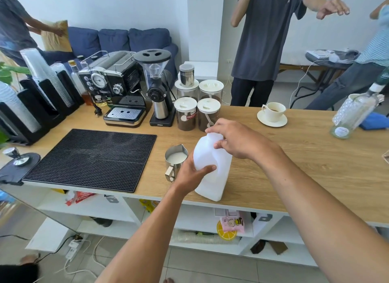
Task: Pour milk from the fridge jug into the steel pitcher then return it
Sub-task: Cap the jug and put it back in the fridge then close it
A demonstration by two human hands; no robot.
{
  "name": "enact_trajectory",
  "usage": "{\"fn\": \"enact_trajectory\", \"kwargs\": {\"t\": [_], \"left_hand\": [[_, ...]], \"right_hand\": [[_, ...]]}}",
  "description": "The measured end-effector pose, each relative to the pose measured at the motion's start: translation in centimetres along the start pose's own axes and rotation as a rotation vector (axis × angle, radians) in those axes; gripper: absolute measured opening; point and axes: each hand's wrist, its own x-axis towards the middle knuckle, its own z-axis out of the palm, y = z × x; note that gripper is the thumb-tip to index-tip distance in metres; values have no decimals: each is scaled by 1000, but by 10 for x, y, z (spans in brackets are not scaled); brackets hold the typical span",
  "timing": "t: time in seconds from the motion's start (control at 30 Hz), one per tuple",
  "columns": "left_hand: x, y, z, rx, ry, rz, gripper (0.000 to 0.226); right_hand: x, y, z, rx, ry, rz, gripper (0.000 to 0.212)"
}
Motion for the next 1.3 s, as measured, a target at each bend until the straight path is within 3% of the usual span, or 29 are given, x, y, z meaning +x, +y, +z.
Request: {"fn": "enact_trajectory", "kwargs": {"t": [0.33,0.5,1.13,1.3], "left_hand": [[-2,2,2,31,28,-11,51],[-4,4,3,46,49,-15,52],[-8,6,9,110,109,18,42],[-9,8,7,78,98,-14,43]], "right_hand": [[-1,0,10,-114,93,14,51],[1,0,1,-205,19,-67,51],[2,-5,28,-141,284,103,56],[1,-3,34,13,302,117,57]]}}
